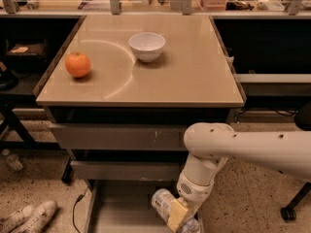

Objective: Place blue plastic bottle into bottom drawer

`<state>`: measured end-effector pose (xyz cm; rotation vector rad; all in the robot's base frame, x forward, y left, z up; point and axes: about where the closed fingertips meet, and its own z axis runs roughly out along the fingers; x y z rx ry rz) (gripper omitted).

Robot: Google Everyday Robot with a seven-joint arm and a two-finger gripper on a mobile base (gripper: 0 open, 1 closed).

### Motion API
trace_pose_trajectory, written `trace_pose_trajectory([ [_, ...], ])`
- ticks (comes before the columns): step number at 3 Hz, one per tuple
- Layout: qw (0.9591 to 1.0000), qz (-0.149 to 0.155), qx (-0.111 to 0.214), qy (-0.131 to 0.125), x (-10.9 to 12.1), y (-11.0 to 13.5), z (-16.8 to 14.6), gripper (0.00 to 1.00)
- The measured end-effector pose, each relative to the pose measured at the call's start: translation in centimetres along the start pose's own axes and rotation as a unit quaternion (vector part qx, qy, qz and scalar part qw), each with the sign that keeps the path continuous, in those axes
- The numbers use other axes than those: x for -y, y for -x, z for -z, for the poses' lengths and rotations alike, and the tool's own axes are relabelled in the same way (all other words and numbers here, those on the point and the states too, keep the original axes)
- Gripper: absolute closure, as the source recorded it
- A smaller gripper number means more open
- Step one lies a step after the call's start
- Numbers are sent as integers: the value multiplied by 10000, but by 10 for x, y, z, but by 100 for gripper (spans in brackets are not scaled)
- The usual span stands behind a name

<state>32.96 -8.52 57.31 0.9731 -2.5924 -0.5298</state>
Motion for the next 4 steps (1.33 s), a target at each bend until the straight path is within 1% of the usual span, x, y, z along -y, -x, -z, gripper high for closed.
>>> trace_pose_trajectory([
  [1,10000,5,3,3,0,0,0,100],
  [2,9995,-172,250,112,-2,6,-21,100],
  [3,9952,-630,736,152,11,17,-51,100],
  [4,9886,-1047,1060,201,33,25,-79,100],
])
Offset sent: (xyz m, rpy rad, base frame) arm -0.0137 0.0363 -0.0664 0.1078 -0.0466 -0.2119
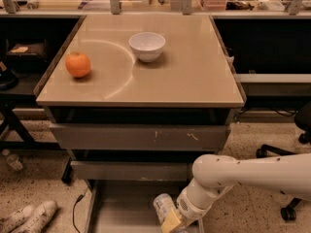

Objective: Place blue plastic bottle into bottom drawer

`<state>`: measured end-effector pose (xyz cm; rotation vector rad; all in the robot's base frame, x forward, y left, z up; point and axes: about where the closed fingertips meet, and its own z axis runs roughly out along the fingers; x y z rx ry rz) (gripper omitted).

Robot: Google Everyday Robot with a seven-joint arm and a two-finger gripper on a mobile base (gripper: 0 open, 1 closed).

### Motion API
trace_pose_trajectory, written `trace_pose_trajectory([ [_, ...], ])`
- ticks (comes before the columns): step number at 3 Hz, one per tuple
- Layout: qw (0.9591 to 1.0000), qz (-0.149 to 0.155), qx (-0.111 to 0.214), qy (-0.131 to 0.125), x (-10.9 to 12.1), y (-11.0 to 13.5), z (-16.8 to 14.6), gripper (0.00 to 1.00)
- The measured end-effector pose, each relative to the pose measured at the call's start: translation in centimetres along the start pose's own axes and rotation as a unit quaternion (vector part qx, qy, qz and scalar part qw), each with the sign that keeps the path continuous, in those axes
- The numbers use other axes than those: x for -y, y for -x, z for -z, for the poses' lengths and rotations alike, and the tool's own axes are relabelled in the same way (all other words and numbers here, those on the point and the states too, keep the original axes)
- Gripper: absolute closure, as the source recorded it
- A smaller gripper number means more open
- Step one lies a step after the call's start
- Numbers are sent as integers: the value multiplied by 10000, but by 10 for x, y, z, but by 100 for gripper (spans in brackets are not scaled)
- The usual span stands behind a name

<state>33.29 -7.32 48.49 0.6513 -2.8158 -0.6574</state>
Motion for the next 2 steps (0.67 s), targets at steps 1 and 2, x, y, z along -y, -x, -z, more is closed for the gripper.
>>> trace_pose_trajectory([
  [1,9993,-267,-17,253,16,7,-33,100],
  [2,9989,-310,-110,338,16,3,-44,100],
])
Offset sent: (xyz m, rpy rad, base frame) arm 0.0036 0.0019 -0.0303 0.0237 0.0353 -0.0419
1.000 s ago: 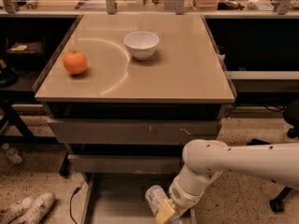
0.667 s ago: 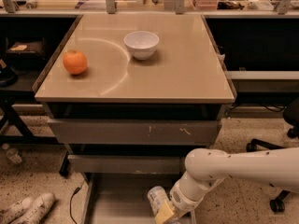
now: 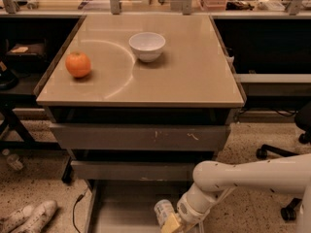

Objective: Place blue plastic bottle into bottom drawer

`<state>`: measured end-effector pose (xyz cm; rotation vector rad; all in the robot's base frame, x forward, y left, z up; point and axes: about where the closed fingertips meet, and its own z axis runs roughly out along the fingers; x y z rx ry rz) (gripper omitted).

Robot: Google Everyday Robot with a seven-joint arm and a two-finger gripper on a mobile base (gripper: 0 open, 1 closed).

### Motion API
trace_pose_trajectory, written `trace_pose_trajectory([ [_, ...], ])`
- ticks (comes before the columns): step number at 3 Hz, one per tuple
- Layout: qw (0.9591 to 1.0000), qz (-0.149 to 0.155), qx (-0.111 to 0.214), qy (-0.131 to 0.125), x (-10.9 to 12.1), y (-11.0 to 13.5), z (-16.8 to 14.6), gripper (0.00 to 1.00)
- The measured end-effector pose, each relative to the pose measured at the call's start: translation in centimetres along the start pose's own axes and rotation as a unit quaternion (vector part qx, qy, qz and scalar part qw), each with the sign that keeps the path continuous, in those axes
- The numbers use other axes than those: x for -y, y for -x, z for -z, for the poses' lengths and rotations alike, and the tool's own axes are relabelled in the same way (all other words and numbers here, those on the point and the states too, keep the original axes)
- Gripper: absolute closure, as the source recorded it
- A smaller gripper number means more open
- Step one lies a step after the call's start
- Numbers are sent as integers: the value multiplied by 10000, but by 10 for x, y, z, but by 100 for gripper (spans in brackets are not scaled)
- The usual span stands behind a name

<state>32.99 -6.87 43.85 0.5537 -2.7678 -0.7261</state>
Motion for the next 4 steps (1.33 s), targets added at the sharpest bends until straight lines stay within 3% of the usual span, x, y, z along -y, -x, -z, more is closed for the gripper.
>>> trace_pose_trajectory([
  [1,9999,30,-9,99,0,0,-7,100],
  [3,9958,89,293,867,1,36,-59,100],
  [4,9909,82,353,1293,2,50,-81,100],
])
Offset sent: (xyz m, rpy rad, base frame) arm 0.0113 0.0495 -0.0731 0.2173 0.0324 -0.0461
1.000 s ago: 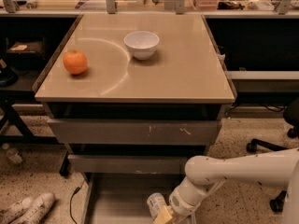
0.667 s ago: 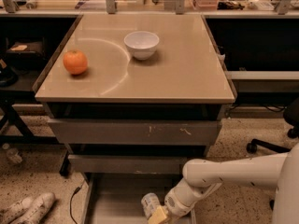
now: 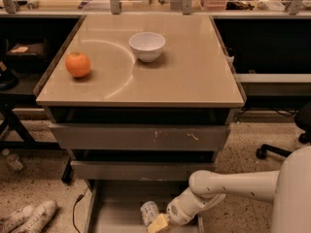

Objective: Place blue plastic bottle into bottom drawer

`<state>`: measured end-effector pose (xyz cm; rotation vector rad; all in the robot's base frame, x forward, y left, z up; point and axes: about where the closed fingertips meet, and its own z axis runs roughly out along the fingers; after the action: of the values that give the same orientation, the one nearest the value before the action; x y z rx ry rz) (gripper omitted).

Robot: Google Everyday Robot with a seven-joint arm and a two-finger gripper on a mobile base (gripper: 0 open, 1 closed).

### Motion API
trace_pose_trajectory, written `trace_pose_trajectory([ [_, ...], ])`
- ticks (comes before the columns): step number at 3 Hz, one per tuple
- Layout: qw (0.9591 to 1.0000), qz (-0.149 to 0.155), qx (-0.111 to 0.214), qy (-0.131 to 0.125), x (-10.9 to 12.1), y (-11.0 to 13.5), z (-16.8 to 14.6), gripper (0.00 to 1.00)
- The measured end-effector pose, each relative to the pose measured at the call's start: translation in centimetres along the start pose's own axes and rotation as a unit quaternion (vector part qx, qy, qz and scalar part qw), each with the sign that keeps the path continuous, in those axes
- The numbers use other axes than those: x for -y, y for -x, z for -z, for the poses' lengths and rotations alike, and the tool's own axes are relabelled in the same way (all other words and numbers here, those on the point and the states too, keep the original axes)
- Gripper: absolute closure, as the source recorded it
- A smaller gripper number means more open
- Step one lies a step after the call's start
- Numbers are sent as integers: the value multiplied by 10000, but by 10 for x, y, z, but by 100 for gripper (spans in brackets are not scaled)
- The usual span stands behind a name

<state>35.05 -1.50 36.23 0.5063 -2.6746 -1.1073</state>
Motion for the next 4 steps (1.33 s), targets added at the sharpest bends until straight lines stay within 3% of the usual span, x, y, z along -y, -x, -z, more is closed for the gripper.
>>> trace_pose_trajectory([
  [2,9999,-50,-55,105,6,1,-12,100],
  [3,9997,-153,201,46,35,7,-33,100],
  [4,9970,-252,712,-141,67,21,-43,100],
])
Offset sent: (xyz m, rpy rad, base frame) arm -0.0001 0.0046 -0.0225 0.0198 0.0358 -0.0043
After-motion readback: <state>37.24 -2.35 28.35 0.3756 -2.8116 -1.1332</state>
